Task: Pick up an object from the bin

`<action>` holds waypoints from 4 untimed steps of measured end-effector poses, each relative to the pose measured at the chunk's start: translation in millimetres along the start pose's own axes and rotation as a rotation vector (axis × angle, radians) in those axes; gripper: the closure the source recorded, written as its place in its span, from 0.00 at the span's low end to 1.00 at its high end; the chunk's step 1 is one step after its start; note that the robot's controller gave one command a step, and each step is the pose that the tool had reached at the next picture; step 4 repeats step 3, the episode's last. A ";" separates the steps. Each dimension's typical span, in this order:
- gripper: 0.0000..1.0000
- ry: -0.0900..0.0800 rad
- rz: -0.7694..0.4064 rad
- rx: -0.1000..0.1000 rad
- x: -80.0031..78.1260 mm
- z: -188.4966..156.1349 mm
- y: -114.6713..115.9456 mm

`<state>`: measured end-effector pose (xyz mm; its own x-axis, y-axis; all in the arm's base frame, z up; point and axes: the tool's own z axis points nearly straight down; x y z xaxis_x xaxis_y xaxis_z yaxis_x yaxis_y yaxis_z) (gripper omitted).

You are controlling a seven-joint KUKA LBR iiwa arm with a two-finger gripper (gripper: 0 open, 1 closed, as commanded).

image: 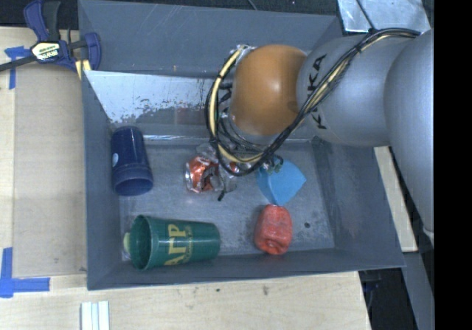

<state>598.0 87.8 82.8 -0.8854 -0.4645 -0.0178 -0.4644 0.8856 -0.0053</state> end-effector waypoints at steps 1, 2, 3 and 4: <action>1.00 -0.004 0.001 0.001 7.4 -115.8 10.0; 1.00 -0.003 0.001 0.000 7.5 -115.5 9.9; 1.00 -0.009 0.069 0.002 7.2 -245.7 -6.8; 1.00 -0.009 0.069 0.002 7.2 -245.7 -6.8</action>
Offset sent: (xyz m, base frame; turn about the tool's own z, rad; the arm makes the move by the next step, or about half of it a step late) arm 0.0000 0.0000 0.0000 0.0000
